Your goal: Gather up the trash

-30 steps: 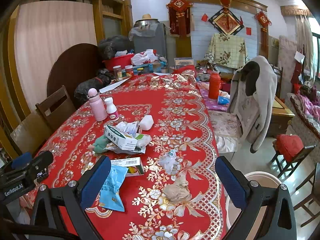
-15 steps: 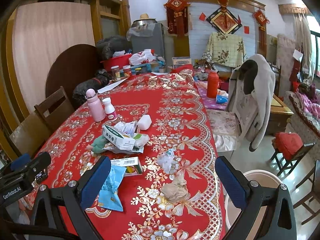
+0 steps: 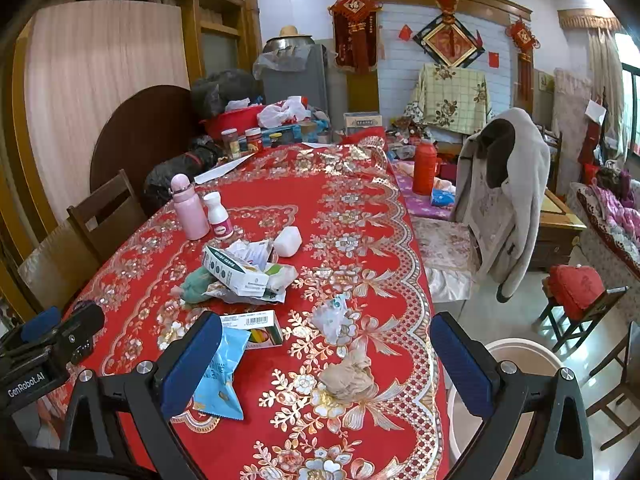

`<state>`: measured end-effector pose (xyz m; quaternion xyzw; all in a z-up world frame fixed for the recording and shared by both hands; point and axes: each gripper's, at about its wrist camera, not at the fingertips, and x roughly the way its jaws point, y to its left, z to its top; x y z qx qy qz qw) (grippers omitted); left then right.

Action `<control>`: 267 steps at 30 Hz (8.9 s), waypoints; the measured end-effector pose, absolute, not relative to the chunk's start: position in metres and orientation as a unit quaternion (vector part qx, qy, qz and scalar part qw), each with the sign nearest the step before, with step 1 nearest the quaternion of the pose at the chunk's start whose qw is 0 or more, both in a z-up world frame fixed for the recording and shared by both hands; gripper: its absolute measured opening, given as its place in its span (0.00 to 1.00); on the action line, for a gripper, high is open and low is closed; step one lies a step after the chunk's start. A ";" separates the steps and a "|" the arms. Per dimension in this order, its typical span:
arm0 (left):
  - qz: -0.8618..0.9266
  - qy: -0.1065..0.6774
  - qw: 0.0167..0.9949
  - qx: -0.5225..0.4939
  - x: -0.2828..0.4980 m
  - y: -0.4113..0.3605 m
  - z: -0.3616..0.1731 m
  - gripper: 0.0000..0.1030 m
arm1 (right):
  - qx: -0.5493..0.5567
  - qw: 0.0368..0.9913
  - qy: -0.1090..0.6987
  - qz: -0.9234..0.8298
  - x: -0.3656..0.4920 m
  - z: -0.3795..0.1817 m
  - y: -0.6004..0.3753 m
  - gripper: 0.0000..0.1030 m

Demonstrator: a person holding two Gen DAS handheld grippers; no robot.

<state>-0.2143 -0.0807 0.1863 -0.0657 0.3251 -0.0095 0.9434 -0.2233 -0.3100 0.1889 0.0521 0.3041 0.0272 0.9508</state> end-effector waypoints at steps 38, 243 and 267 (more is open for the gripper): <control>-0.011 0.344 0.936 -0.068 -0.215 -0.091 0.175 0.99 | 0.062 0.944 0.322 0.031 -0.209 0.180 -0.311 1.00; -0.157 0.483 0.861 0.016 -0.138 -0.263 0.097 0.78 | 0.125 0.861 0.492 -0.018 -0.183 0.081 -0.472 0.65; -0.017 0.485 0.873 -0.036 -0.117 -0.070 0.088 0.78 | 0.064 0.855 0.508 0.088 -0.114 0.080 -0.326 0.68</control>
